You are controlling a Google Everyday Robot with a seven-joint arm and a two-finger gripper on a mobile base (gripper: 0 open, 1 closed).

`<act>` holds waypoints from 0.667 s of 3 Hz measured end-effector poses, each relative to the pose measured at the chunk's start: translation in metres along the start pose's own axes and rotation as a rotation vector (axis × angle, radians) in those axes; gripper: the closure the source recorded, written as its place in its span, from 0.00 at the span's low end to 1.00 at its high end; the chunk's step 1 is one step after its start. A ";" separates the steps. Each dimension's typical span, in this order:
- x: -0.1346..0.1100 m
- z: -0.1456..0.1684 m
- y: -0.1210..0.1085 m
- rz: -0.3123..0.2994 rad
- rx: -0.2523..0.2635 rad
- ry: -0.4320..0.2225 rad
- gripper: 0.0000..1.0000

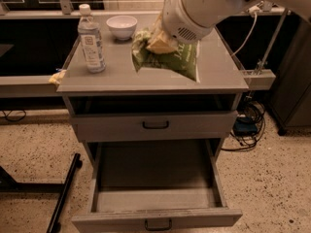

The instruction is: Pick green jalapeno chip bag from middle drawer and place on counter

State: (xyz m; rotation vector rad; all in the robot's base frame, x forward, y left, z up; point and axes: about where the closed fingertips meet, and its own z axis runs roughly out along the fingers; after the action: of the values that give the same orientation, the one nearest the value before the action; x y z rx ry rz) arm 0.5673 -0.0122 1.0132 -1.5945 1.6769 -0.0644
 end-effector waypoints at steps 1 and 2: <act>0.011 0.029 -0.046 0.038 0.043 -0.101 1.00; 0.024 0.061 -0.070 0.087 0.029 -0.175 1.00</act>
Offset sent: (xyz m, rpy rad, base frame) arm 0.1502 -0.0112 -0.0373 0.3169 0.0152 0.0333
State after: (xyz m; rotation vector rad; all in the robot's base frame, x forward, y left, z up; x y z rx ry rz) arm 0.6616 -0.0180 0.9981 -1.4601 1.5990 0.0924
